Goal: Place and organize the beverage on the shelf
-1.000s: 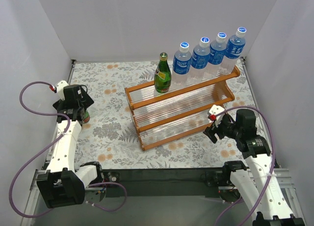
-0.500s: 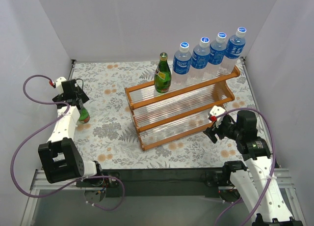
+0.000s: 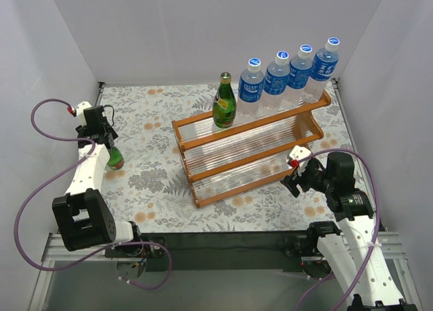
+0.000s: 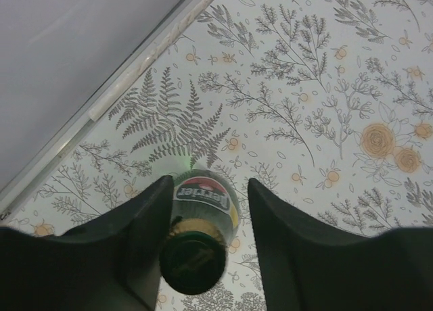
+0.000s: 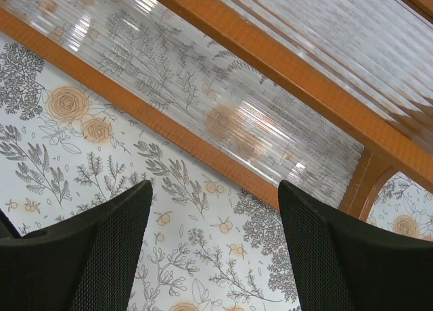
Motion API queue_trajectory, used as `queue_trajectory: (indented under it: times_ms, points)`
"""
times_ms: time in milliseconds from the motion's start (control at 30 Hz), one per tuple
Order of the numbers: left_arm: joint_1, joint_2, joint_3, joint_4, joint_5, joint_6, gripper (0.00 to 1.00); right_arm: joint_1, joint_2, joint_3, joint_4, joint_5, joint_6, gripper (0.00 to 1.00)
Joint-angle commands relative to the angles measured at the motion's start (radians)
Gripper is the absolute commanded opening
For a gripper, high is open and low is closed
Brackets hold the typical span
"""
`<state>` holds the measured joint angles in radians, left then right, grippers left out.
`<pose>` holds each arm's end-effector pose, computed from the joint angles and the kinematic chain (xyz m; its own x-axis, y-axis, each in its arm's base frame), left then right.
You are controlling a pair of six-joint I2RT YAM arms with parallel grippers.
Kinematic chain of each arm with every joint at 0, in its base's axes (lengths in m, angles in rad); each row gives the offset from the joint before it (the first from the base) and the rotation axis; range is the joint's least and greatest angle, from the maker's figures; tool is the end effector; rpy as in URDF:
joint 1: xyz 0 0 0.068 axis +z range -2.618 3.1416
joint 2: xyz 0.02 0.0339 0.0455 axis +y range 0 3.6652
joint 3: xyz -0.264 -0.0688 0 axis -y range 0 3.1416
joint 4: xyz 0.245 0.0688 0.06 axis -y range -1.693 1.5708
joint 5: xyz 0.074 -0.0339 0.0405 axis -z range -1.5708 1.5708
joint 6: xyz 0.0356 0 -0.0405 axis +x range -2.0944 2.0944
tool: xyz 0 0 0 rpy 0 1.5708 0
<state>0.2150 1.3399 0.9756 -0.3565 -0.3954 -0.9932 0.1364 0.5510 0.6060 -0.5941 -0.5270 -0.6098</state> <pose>0.2806 0.0753 0.2687 0.0497 -0.7805 -0.6232 -0.8021 0.3406 -0.4906 0.1227 0.0349 0.2713 -0.1047 -0.5140 -0.8514 -0.7382 0.6139 -0.2798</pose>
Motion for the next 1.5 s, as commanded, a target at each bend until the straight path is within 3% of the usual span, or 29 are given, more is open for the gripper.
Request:
queue_trajectory:
  times_ms: [0, 33, 200, 333, 600, 933, 1467]
  points:
    - [0.007, -0.016, 0.043, 0.027, 0.007, 0.021, 0.43, -0.009, -0.005, -0.005, 0.043, -0.004, -0.005, 0.8]
    - [0.006, -0.016, 0.046, 0.025, 0.016, 0.024, 0.39, -0.011, -0.006, -0.005, 0.043, -0.002, -0.005, 0.8]
    - [0.007, -0.031, 0.061, 0.014, 0.039, 0.047, 0.0, -0.012, -0.005, -0.005, 0.047, -0.002, -0.004, 0.8]
    - [0.007, -0.068, 0.077, 0.005, 0.088, 0.065, 0.0, -0.014, -0.005, -0.005, 0.045, -0.002, -0.004, 0.8]
    - [0.003, -0.14, 0.112, -0.018, 0.343, 0.126, 0.0, -0.021, -0.005, -0.005, 0.047, -0.004, -0.002, 0.8]
    - [-0.107, -0.199, 0.218, -0.058, 0.522, 0.241, 0.0, -0.032, 0.0, -0.005, 0.045, -0.008, -0.002, 0.8]
    - [-0.253, -0.163, 0.532, -0.151, 0.602, 0.257, 0.0, -0.04, 0.006, -0.003, 0.043, -0.01, -0.001, 0.8]
